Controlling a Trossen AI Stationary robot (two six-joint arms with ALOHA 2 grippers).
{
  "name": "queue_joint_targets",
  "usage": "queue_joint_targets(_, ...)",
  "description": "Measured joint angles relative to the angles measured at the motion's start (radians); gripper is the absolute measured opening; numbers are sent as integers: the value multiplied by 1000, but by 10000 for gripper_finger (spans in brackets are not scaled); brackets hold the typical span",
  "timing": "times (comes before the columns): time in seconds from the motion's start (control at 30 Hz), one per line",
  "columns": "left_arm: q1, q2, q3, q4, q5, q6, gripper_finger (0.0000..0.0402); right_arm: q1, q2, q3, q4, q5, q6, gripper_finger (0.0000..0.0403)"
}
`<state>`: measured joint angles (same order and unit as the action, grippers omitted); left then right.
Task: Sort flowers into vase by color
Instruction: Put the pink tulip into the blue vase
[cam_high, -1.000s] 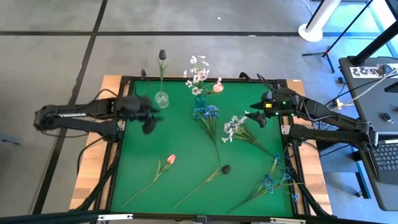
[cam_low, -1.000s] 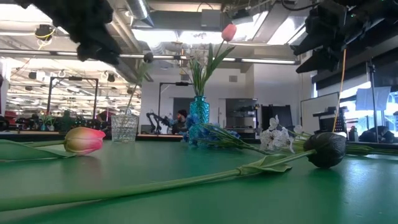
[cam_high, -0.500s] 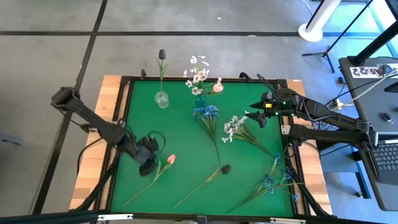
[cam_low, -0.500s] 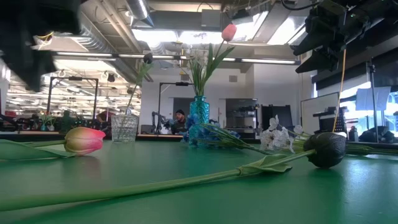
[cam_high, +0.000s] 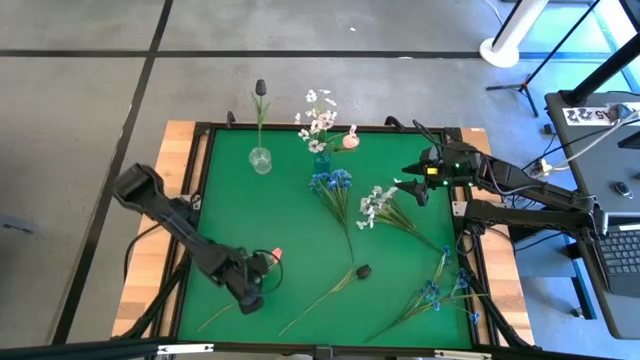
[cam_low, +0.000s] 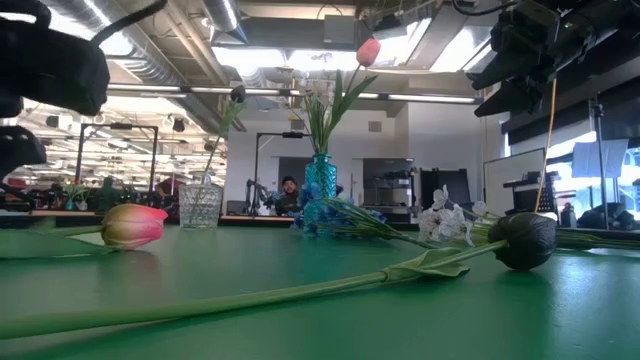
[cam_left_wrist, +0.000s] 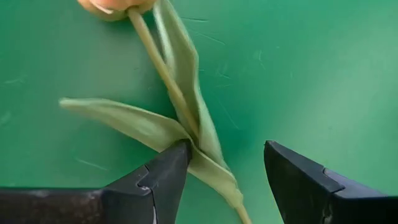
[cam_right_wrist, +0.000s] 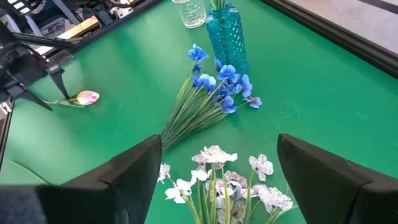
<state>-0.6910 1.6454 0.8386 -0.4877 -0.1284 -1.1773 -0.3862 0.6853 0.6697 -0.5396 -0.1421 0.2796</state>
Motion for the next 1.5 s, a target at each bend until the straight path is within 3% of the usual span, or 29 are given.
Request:
queue_joint_targets(0.17, 18, 83, 61, -111, 17, -4, 205, 0, 0, 0, 0, 0, -19, 317)
queue_joint_targets(0.27, 26, 86, 61, -121, 16, 39, 183, 0, 0, 0, 1, 0, -22, 317)
queue_joint_targets(0.37, 49, 85, 71, -159, 25, 30, 132, 0, 0, 0, 5, 0, -22, 317)
queue_joint_targets(0.5, 80, 92, 107, -242, -7, 112, 28, 0, 0, 0, 53, -4, -23, 317)
queue_joint_targets(0.63, 115, 102, 205, -402, -156, 229, 9, 0, 0, 0, 128, -92, -3, 317)
queue_joint_targets(0.8, 122, 69, 409, -681, -429, 247, 4, 0, -13, 0, 264, -268, 6, 317)
queue_joint_targets(0.9, 111, 3, 514, -697, -620, 298, 2, 0, -31, 1, 383, -386, 39, 317)
queue_joint_targets(1.0, 82, -107, 549, -547, -741, 442, 2, 1, -30, 2, 502, -482, 58, 317)
queue_joint_targets(1.1, 75, -223, 506, -266, -719, 674, 2, 1, -29, 2, 580, -527, 54, 317)
queue_joint_targets(1.33, 152, -420, 247, 476, -403, 1154, 1, 2, -27, 2, 743, -603, 57, 317)
queue_joint_targets(1.5, 328, -444, 135, 790, -192, 1230, 0, 45, 11, 2, 868, -492, 40, 317)
